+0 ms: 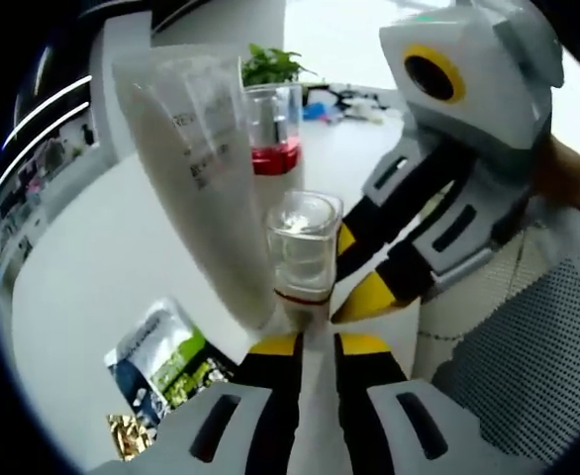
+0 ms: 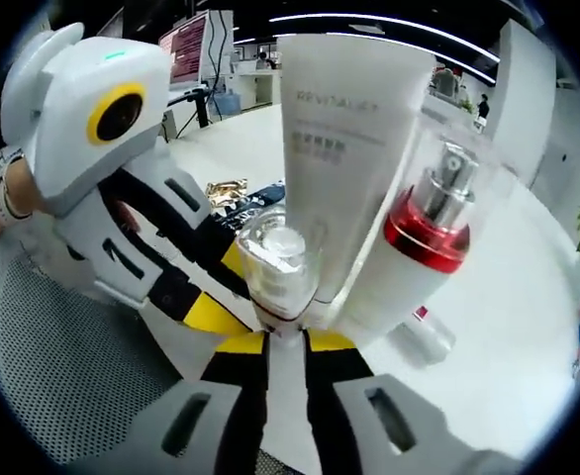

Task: Arrange the skincare products in the storage area until every visible bottle or jar stands upright without overlapping.

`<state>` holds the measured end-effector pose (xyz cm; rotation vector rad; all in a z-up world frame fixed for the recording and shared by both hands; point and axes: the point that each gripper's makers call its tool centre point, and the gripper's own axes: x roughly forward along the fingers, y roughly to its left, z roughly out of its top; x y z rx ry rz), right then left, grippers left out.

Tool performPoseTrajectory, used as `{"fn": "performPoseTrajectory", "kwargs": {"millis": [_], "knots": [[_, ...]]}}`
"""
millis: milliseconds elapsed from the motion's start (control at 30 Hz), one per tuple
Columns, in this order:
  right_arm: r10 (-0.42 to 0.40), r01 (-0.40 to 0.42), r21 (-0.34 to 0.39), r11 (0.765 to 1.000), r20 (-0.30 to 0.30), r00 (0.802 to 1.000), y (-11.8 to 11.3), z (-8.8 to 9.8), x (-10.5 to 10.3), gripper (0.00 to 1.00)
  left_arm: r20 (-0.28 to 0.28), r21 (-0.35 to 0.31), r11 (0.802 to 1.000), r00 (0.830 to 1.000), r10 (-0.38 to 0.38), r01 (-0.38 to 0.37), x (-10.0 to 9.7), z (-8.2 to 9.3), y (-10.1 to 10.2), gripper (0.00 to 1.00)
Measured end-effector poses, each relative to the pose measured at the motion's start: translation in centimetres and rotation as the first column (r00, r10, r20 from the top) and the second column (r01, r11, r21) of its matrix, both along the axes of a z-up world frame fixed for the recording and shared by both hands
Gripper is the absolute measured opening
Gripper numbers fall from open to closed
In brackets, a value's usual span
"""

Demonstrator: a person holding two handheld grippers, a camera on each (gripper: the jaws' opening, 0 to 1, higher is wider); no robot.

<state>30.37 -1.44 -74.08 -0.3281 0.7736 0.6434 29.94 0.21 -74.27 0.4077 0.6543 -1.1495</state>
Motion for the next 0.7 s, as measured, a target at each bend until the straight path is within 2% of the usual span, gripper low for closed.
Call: {"fn": "performPoseTrajectory", "kwargs": {"millis": [700], "knots": [[-0.030, 0.030, -0.028, 0.999, 0.003, 1.000, -0.94, -0.22, 0.42, 0.10, 0.011, -0.005, 1.000, 1.000, 0.018, -0.018, 0.85, -0.20, -0.70, 0.07]]}}
